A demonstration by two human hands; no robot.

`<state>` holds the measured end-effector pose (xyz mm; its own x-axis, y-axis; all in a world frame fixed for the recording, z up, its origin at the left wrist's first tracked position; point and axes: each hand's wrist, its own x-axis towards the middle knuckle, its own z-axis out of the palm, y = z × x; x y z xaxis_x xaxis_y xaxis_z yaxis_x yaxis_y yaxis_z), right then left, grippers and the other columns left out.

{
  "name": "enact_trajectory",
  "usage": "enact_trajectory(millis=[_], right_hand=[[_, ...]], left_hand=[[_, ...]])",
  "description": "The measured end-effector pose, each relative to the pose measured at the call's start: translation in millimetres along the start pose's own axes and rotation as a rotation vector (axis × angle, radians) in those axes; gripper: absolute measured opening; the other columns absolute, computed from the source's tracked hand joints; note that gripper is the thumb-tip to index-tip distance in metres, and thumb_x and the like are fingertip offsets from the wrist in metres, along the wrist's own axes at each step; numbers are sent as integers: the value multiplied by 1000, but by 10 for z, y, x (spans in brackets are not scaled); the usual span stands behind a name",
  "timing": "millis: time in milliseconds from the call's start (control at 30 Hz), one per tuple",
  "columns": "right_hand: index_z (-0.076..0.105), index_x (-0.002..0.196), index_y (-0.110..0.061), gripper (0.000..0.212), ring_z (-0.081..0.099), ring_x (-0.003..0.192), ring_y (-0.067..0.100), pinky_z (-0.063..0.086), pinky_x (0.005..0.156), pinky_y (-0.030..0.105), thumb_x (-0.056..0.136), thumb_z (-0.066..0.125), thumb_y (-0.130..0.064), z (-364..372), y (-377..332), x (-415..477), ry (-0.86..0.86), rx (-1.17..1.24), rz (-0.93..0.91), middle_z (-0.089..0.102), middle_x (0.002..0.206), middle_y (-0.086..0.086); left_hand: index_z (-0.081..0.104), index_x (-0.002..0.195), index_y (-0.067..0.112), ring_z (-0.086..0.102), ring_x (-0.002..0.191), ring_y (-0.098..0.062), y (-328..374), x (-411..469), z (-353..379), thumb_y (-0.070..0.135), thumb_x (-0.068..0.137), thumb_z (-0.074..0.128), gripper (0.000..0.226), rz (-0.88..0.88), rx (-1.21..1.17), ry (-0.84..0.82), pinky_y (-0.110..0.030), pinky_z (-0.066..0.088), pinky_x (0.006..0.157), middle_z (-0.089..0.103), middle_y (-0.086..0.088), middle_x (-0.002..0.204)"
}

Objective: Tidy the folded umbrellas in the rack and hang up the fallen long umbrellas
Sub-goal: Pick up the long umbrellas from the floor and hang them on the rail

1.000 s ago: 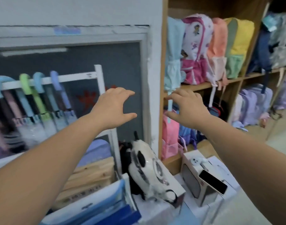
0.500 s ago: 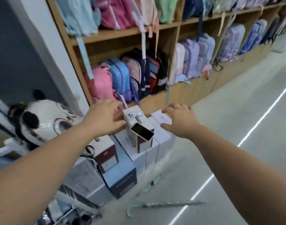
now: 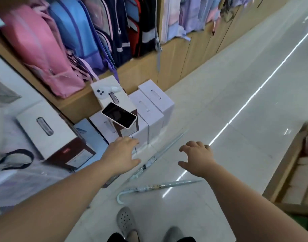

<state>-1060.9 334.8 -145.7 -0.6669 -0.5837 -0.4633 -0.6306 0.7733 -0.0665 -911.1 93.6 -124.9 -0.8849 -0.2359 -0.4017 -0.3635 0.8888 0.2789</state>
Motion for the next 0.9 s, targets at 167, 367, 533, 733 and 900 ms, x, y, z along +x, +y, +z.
enact_trajectory(millis=[167,367,533,733,900], right_hand=[[47,141,-40,57,39,136,21,28,110,42,87,58,-58,790,529,538,-97,52,0,46,144,-8],[45,142,-40,57,39,136,23,29,111,42,88,57,-56,2078,1075,1381,-179,77,-57,46,145,-7],[43,143,-39,57,39,136,23,29,111,43,90,55,-55,3433,1498,2001,-257,88,-35,46,145,-6],[46,141,-38,53,43,130,24,32,107,44,90,54,-49,4959,1732,2628,-329,113,10,51,139,-4],[47,140,-40,51,45,128,25,32,107,45,90,54,-49,5902,1732,2975,-369,156,44,51,139,-3]], left_hand=[[36,151,27,40,136,-24,129,560,885,55,89,62,73,-112,-40,-127,-36,39,107,44,1,149],[41,146,29,46,130,-23,196,1409,2300,53,86,65,70,-222,-84,-232,-39,45,103,49,2,144],[35,150,30,41,137,-20,109,2140,3756,54,88,63,73,-221,-124,-339,-35,41,108,42,4,152],[34,150,30,49,130,-24,-104,2829,5314,51,87,63,73,-234,-165,-479,-34,43,102,48,-1,145],[38,148,33,55,121,-26,-304,3034,6239,50,89,62,66,-286,-187,-536,-32,45,96,51,-5,136]])
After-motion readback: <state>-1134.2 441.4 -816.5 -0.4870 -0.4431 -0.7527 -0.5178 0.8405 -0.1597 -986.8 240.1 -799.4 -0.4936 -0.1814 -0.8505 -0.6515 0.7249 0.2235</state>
